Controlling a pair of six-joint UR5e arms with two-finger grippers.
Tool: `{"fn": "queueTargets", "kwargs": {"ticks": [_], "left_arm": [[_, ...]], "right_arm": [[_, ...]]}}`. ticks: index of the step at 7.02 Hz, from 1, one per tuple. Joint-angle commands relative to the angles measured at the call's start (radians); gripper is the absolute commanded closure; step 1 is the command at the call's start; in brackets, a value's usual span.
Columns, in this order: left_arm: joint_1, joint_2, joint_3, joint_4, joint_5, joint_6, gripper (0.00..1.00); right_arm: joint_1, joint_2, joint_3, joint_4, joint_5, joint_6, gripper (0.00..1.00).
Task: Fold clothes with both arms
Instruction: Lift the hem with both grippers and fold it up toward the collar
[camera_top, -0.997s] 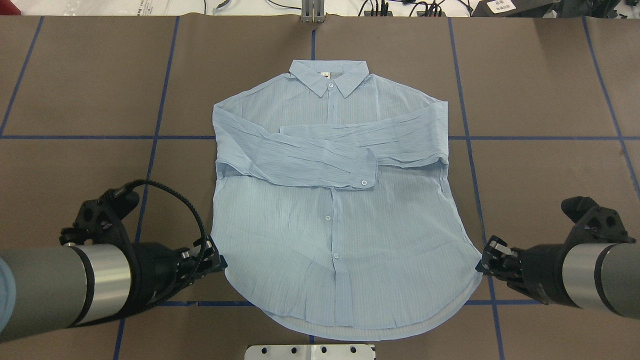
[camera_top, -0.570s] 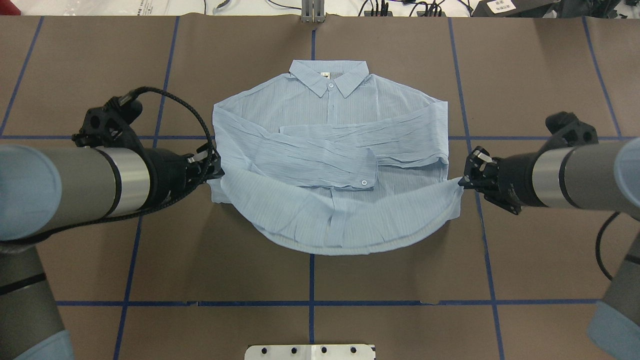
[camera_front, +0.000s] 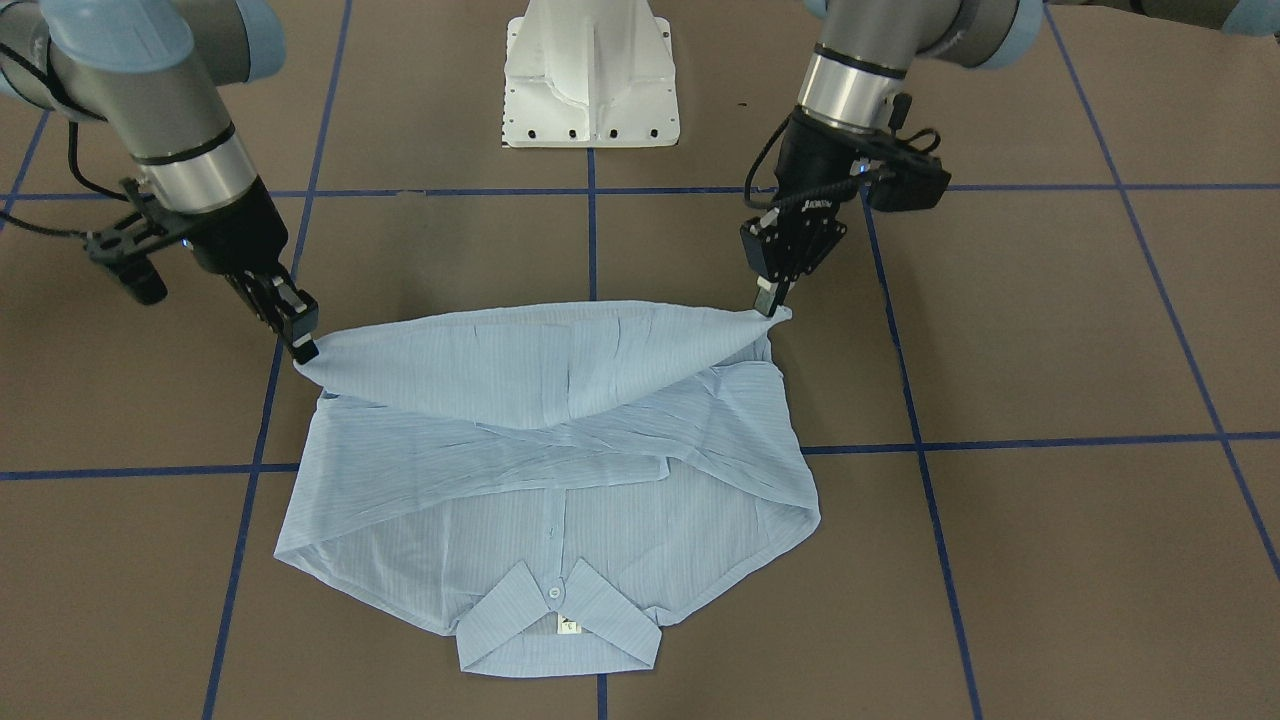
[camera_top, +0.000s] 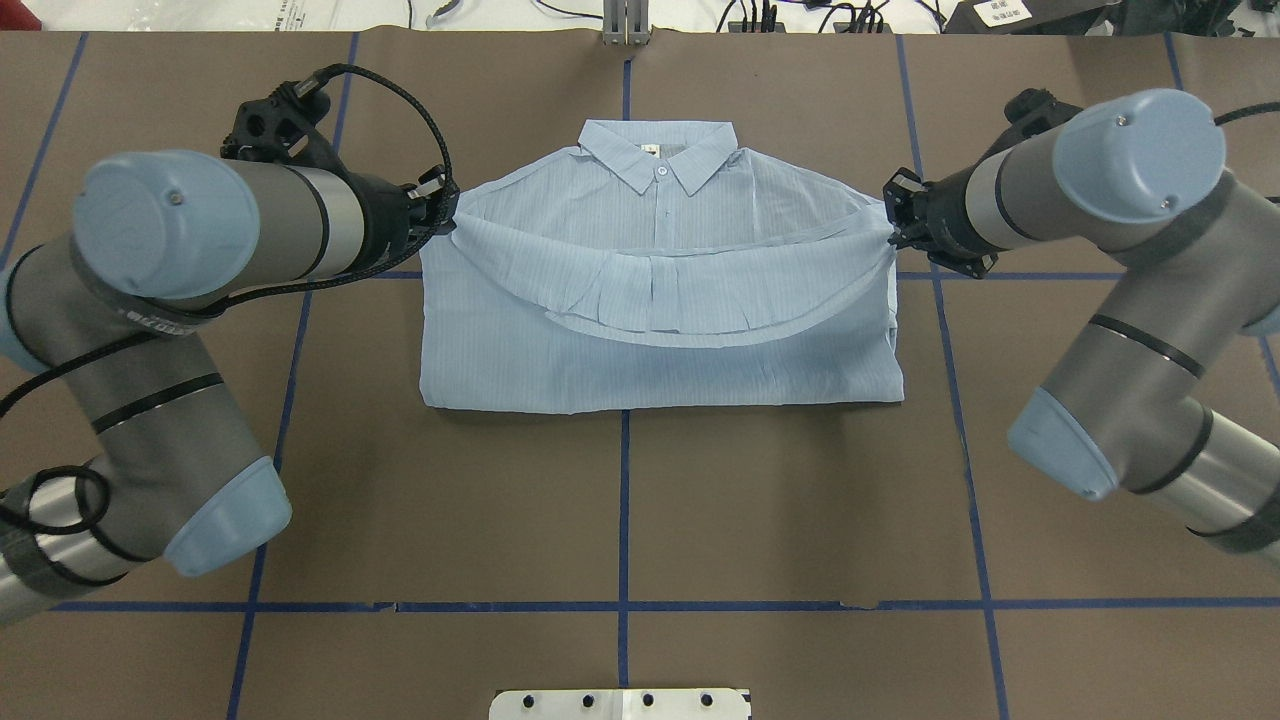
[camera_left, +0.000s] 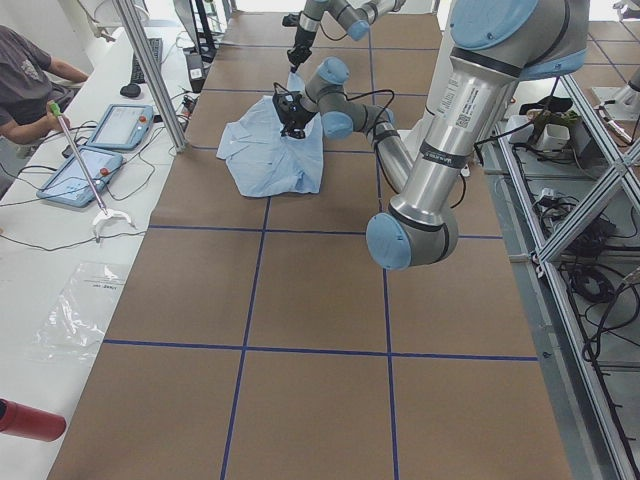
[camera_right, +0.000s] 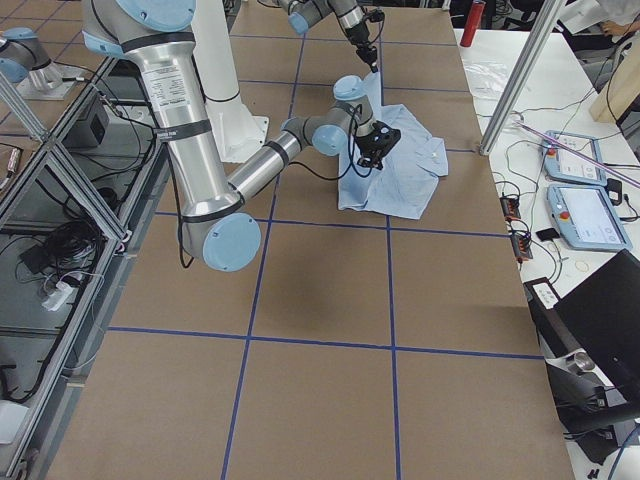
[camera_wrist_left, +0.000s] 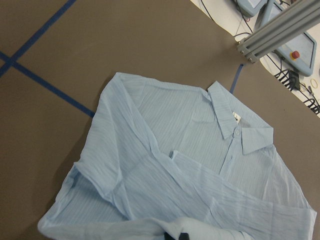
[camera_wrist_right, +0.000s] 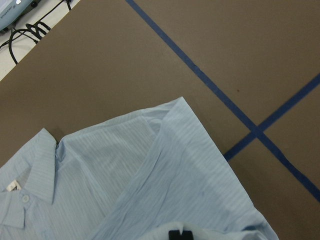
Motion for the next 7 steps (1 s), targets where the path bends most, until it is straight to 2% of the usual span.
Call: {"fn": "queueTargets", "kwargs": {"ticks": [1, 3, 7], "left_arm": [[-0.013, -0.066, 0.24, -0.138, 0.002, 0.015, 1.0], [-0.054, -0.092, 0.447, -0.332, 0.007, 0.077, 1.0], [-0.053, -0.12, 0.587, -0.402, 0.01, 0.144, 1.0]], "right_arm": [[0.027, 0.168, -0.254, 0.006, -0.007, -0.046, 1.0], [0.059, 0.248, -0.423, 0.037, -0.011, -0.051, 1.0], [0.053, 0.331, -0.665, 0.198, -0.063, -0.052, 1.0]]}}
